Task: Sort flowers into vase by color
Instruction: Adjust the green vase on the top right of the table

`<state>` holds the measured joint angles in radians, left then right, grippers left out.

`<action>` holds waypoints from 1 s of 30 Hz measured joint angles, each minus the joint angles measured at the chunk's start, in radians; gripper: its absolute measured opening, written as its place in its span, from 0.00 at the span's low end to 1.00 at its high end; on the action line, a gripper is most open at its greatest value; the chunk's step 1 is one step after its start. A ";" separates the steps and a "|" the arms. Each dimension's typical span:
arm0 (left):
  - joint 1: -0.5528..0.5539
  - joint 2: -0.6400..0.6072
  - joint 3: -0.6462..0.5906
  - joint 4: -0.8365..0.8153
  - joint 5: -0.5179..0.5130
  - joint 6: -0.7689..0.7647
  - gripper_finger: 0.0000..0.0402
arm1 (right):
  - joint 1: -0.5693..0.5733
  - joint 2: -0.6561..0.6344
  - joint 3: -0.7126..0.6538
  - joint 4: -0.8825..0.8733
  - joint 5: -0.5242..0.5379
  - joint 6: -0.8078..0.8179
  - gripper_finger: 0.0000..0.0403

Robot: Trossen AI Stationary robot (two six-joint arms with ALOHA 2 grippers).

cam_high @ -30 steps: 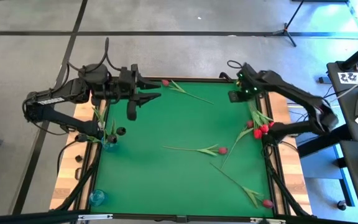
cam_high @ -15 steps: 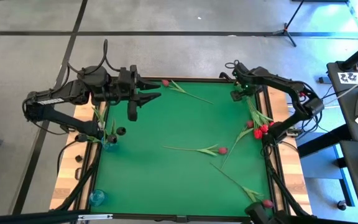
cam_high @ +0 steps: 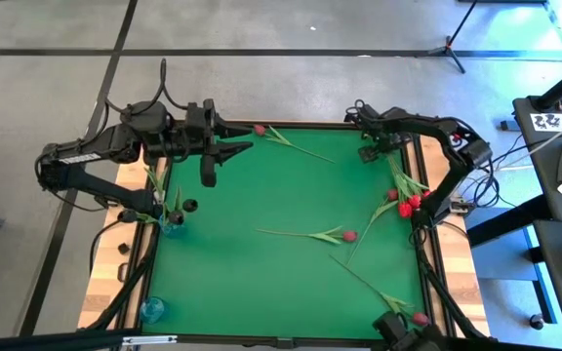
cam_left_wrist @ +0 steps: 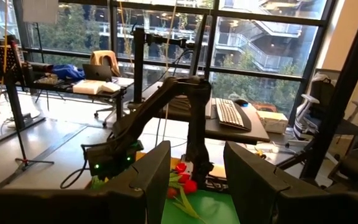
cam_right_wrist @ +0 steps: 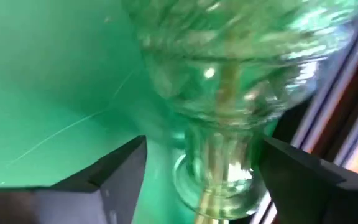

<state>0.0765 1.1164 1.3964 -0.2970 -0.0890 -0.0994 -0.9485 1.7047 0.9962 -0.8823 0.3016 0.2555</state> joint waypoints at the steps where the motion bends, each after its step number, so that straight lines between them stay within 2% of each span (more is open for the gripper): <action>1: 0.000 0.000 0.000 0.000 0.002 0.000 0.36 | 0.000 0.006 0.000 -0.001 -0.007 0.000 0.70; 8: 0.000 0.000 0.000 -0.001 0.004 -0.002 0.36 | 0.000 0.043 0.003 -0.004 -0.039 0.000 0.52; 15: 0.000 0.000 0.000 0.000 0.004 -0.002 0.36 | 0.000 0.046 0.002 -0.024 -0.055 -0.015 0.41; 22: 0.000 0.000 0.000 0.006 0.004 0.004 0.36 | 0.000 0.047 0.013 -0.116 -0.070 -0.025 0.40; 30: 0.000 0.000 0.000 0.007 0.002 0.005 0.36 | 0.069 0.048 0.121 -0.192 -0.063 -0.076 0.40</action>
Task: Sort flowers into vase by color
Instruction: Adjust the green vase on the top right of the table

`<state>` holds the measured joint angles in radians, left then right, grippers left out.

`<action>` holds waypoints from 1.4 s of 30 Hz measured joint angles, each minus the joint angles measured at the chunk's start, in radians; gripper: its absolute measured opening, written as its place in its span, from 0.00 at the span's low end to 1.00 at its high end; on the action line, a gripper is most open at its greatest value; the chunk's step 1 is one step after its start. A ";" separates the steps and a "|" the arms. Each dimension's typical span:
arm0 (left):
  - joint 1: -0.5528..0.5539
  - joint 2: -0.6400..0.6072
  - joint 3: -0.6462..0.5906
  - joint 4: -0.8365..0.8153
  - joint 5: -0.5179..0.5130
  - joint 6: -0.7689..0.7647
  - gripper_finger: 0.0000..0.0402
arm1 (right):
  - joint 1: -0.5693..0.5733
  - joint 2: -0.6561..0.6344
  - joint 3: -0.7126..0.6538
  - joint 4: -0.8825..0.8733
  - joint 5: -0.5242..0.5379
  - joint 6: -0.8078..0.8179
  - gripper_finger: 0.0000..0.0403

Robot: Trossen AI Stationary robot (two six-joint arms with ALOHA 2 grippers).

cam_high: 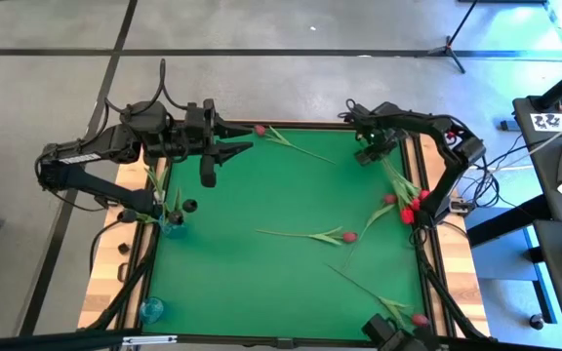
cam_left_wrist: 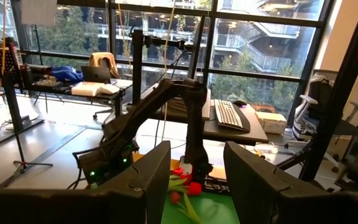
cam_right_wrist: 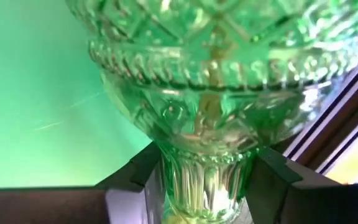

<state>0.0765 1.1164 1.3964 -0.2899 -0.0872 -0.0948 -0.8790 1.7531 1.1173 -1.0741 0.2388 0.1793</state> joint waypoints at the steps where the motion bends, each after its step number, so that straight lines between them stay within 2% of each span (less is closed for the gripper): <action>1: 0.000 0.000 0.000 0.000 0.000 0.000 0.36 | 0.014 0.000 0.013 -0.012 0.000 -0.005 0.40; 9: -0.001 0.000 0.000 0.000 0.003 -0.004 0.36 | 0.120 0.000 0.041 -0.090 -0.006 -0.048 0.40; 18: -0.035 0.000 0.000 0.000 0.003 -0.009 0.36 | 0.250 -0.002 -0.079 -0.105 -0.070 -0.058 0.40; 25: -0.038 0.001 0.000 0.004 -0.005 -0.023 0.36 | 0.366 -0.003 -0.105 -0.075 -0.062 -0.181 0.41; 35: -0.037 0.108 0.001 -0.042 -0.006 -0.127 0.36 | 0.443 -0.003 -0.106 -0.020 -0.083 -0.315 0.64; 42: 0.004 0.141 0.001 -0.121 0.002 -0.218 0.37 | 0.448 -0.018 -0.104 -0.043 -0.133 -0.308 0.77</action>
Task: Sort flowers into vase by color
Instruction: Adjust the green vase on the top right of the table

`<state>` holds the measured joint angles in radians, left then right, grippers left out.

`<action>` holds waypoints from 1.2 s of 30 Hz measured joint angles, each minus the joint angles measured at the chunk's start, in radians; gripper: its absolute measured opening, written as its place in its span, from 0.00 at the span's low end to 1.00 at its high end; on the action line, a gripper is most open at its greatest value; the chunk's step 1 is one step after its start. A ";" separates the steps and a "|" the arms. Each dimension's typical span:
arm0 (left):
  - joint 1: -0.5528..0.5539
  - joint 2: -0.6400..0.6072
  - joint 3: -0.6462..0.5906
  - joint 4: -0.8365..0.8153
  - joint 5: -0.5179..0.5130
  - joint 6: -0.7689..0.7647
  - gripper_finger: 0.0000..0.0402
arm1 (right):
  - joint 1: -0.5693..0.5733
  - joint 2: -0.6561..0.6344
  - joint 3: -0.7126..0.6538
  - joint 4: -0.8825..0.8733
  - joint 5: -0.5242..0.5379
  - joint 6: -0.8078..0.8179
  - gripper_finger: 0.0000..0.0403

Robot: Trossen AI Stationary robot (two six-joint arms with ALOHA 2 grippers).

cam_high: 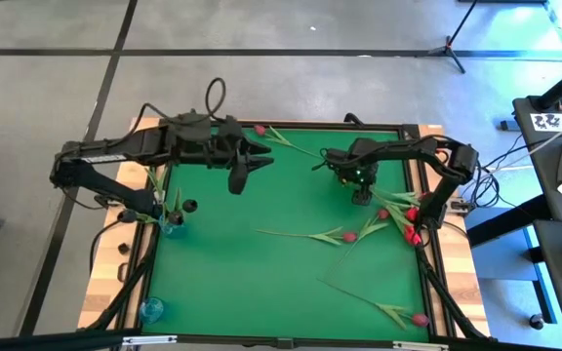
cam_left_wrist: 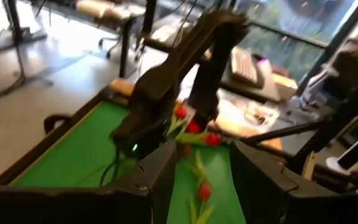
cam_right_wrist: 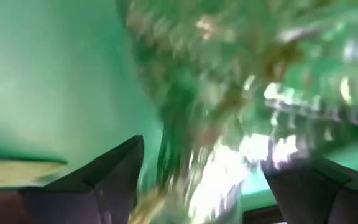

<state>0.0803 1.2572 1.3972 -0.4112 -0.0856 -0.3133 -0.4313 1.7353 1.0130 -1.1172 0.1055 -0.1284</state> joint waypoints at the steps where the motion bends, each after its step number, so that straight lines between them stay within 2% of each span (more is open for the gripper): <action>1: 0.006 0.001 0.000 -0.015 0.001 -0.007 0.37 | 0.000 -0.007 0.000 -0.005 0.001 0.000 0.78; 5: 0.044 0.002 0.000 -0.070 0.024 -0.047 0.38 | 0.000 -0.044 0.000 -0.018 0.003 0.004 0.80; 11: 0.103 0.062 0.000 -0.110 0.089 -0.047 0.48 | 0.000 -0.083 0.000 -0.020 -0.020 0.047 0.80; 17: 0.145 0.148 0.000 -0.094 0.133 0.033 0.56 | 0.000 -0.096 0.000 -0.039 -0.021 0.070 0.81; 25: 0.196 0.213 0.000 0.026 0.232 0.108 0.57 | 0.000 -0.152 0.000 -0.035 -0.027 0.020 0.80; 36: 0.184 0.218 0.000 0.075 0.237 0.140 0.57 | 0.000 -0.151 -0.067 0.035 -0.034 -0.076 0.80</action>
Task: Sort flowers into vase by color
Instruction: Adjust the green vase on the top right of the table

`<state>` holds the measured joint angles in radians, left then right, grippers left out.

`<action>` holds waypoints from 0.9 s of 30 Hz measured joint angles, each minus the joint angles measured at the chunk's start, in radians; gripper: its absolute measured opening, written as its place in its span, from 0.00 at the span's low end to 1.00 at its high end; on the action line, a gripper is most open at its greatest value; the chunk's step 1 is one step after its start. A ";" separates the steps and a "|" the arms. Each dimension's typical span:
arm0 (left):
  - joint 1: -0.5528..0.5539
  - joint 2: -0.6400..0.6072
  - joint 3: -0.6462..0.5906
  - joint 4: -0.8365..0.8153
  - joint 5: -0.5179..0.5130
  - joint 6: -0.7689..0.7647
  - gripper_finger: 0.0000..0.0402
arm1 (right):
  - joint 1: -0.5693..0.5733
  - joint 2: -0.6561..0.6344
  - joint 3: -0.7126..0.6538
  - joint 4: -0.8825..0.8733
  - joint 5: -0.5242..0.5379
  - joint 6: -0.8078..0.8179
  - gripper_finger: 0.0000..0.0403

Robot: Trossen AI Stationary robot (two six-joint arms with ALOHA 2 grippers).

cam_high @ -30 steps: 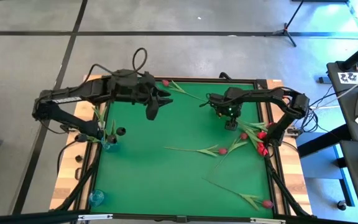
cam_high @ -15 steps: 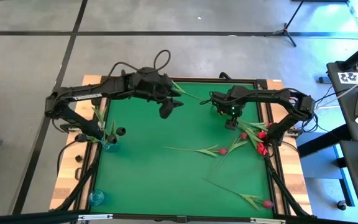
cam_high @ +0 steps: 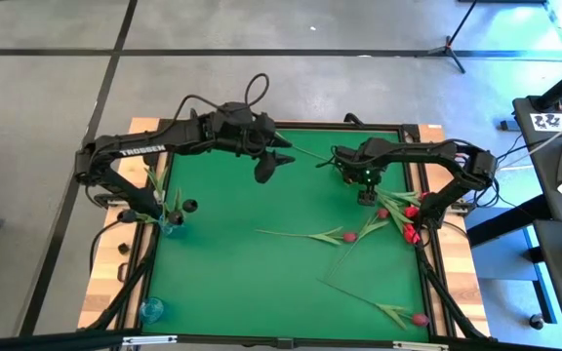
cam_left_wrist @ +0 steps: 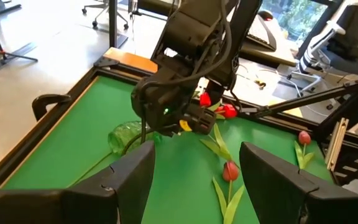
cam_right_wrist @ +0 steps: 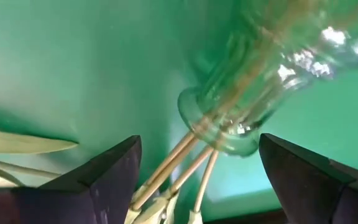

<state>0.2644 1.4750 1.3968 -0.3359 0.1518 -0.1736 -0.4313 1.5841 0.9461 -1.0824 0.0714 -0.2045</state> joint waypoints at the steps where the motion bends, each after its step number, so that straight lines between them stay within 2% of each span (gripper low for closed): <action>1: -0.003 -0.001 0.000 0.000 0.000 0.000 0.57 | 0.000 0.000 -0.003 0.012 -0.002 -0.012 0.80; 5: -0.019 -0.001 0.000 -0.005 -0.002 -0.001 0.57 | 0.000 0.000 -0.017 0.028 -0.003 -0.076 0.80; 10: -0.036 -0.004 0.000 -0.015 -0.035 -0.002 0.57 | 0.000 0.000 -0.039 0.031 -0.021 -0.081 0.80; 17: -0.036 -0.017 0.000 -0.038 -0.039 -0.030 0.57 | 0.000 0.001 -0.025 -0.028 -0.064 -0.006 0.80; 27: -0.035 -0.018 0.000 -0.045 -0.039 -0.033 0.57 | 0.000 -0.018 0.039 -0.109 -0.066 0.021 0.80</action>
<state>0.2290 1.4574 1.3964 -0.3813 0.1125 -0.2066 -0.4313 1.5660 0.9852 -1.1915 0.0051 -0.1833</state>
